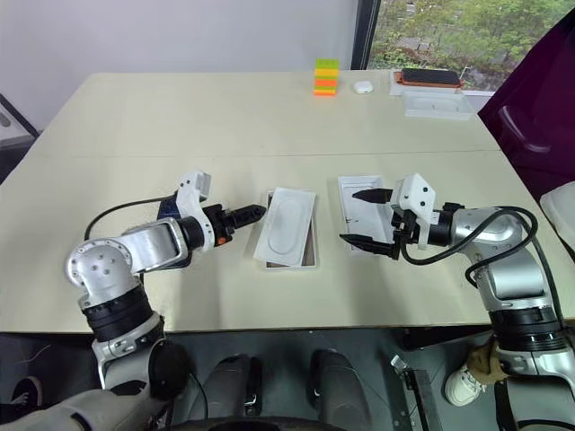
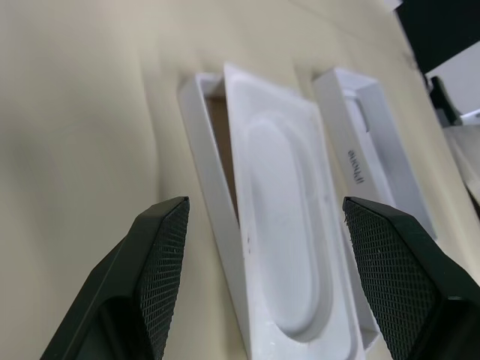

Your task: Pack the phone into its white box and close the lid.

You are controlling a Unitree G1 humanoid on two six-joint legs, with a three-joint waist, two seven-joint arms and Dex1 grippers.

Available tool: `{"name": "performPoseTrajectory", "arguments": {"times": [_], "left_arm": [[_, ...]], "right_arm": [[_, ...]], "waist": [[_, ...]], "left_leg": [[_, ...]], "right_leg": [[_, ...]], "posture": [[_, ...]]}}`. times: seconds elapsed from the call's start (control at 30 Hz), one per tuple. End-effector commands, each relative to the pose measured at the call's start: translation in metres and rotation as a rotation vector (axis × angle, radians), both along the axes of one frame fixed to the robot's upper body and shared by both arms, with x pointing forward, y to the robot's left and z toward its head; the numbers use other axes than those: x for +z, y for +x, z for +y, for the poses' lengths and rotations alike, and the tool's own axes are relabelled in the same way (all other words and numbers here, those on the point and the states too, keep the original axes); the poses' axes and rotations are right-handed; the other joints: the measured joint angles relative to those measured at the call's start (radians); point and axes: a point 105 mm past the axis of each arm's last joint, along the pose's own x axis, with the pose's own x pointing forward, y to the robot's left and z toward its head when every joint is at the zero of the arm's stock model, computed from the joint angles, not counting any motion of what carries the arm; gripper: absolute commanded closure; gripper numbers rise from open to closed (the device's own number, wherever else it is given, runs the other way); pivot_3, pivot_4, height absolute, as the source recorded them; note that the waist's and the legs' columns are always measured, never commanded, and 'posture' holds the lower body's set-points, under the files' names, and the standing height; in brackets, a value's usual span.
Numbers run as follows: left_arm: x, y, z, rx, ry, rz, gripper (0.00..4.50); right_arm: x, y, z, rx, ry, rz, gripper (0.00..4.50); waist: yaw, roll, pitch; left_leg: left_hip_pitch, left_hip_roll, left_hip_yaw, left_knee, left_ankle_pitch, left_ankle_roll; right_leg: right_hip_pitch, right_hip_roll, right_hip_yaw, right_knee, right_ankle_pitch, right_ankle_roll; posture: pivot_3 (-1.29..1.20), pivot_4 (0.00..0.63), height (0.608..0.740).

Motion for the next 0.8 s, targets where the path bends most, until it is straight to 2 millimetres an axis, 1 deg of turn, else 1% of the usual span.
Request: {"name": "performPoseTrajectory", "arguments": {"times": [0.03, 0.1, 0.17, 0.23, 0.3, 0.37, 0.4, 0.43, 0.5, 0.6, 0.67, 0.73, 0.8], "left_arm": [[0.026, -0.008, 0.008, -0.078, 0.002, -0.142, 1.07], [0.034, -0.012, 0.020, -0.114, 0.084, -0.232, 1.07], [0.035, -0.018, 0.032, -0.177, 0.051, -0.226, 1.07], [0.039, -0.029, 0.042, -0.255, 0.041, -0.254, 1.07], [0.048, -0.029, 0.056, -0.241, 0.000, -0.341, 1.07], [0.047, -0.030, 0.067, -0.246, 0.036, -0.390, 1.07], [0.048, -0.029, 0.073, -0.228, 0.059, -0.450, 1.07], [0.048, -0.029, 0.077, -0.221, 0.091, -0.505, 1.02], [0.045, -0.032, 0.083, -0.242, 0.120, -0.543, 1.00], [0.042, -0.035, 0.096, -0.244, 0.164, -0.594, 1.00], [0.023, -0.038, 0.107, -0.268, 0.271, -0.552, 1.00], [0.015, -0.038, 0.115, -0.264, 0.336, -0.580, 1.00], [0.016, -0.037, 0.120, -0.238, 0.363, -0.634, 1.00]], "right_arm": [[0.014, 0.003, 0.009, -0.009, 0.039, -0.004, 0.00], [0.018, 0.004, 0.021, -0.004, 0.053, -0.021, 0.00], [0.022, 0.006, 0.033, -0.006, 0.057, -0.034, 0.00], [0.031, 0.011, 0.047, -0.025, 0.073, -0.094, 0.00], [0.033, 0.013, 0.060, -0.019, 0.086, -0.098, 0.00], [0.031, 0.014, 0.068, -0.022, 0.072, -0.105, 0.00], [0.029, 0.014, 0.073, -0.014, 0.071, -0.096, 0.00], [0.028, 0.014, 0.076, -0.010, 0.075, -0.088, 0.25], [0.028, 0.015, 0.083, -0.019, 0.113, -0.065, 0.83], [0.008, 0.013, 0.093, -0.022, 0.046, -0.028, 2.33], [0.003, 0.013, 0.102, -0.036, 0.060, -0.007, 3.37], [-0.003, 0.012, 0.109, -0.038, 0.042, 0.000, 4.44], [-0.019, 0.009, 0.118, -0.035, -0.027, 0.018, 4.48]], "waist": [[-0.002, 0.000, 0.000], [-0.007, 0.000, 0.000], [-0.010, 0.000, 0.000], [-0.013, 0.000, 0.000], [-0.017, 0.001, 0.000], [-0.013, 0.000, 0.000], [-0.012, 0.000, 0.000], [-0.011, 0.000, 0.000], [-0.007, 0.000, 0.000], [-0.001, 0.000, 0.000], [-0.001, 0.000, 0.000], [-0.001, 0.001, 0.000], [-0.001, 0.000, 0.000]], "left_leg": [[0.000, 0.000, 0.000, 0.000, 0.000, 0.000], [0.000, 0.001, 0.000, -0.001, 0.000, 0.000], [0.000, 0.001, 0.000, -0.001, 0.000, 0.000], [0.000, 0.002, 0.000, -0.002, 0.000, 0.000], [-0.001, 0.002, 0.000, -0.002, 0.000, -0.001], [-0.001, 0.002, 0.000, -0.002, 0.000, -0.001], [-0.001, 0.002, 0.000, -0.002, 0.000, -0.001], [-0.001, 0.001, 0.001, -0.002, 0.000, -0.001], [-0.001, 0.001, 0.002, -0.002, 0.000, -0.001], [-0.002, 0.001, 0.003, -0.002, 0.000, -0.001], [-0.002, 0.002, 0.003, -0.002, 0.000, 0.000], [-0.002, 0.002, 0.003, -0.002, 0.000, 0.000], [-0.002, 0.003, 0.004, -0.002, 0.000, 0.000]], "right_leg": [[0.000, 0.000, 0.000, 0.000, 0.000, 0.000], [-0.001, 0.000, 0.000, 0.001, 0.000, 0.000], [-0.002, 0.001, 0.000, 0.001, 0.000, 0.000], [-0.003, 0.001, 0.000, 0.001, 0.000, -0.001], [-0.004, 0.001, 0.000, 0.001, 0.000, -0.001], [-0.004, 0.000, 0.000, 0.001, 0.000, -0.001], [-0.003, 0.000, 0.000, 0.001, 0.000, -0.001], [-0.004, 0.000, 0.000, 0.000, 0.000, -0.001], [-0.004, -0.001, 0.000, 0.000, -0.001, -0.003], [-0.004, -0.001, 0.001, 0.000, -0.002, -0.004], [-0.004, -0.001, 0.001, 0.000, -0.002, -0.004], [-0.005, -0.001, 0.001, 0.000, -0.002, -0.004], [-0.005, -0.001, 0.001, 0.000, -0.002, -0.004]], "posture": [[0.00, 0.150, 0.740], [0.00, 0.150, 0.740], [0.00, 0.150, 0.740], [0.00, 0.150, 0.740], [0.00, 0.150, 0.740], [0.00, 0.150, 0.740], [0.00, 0.150, 0.740], [0.00, 0.150, 0.740], [0.00, 0.150, 0.740], [0.00, 0.150, 0.740], [0.00, 0.150, 0.740], [0.00, 0.150, 0.740], [0.00, 0.150, 0.740]]}}
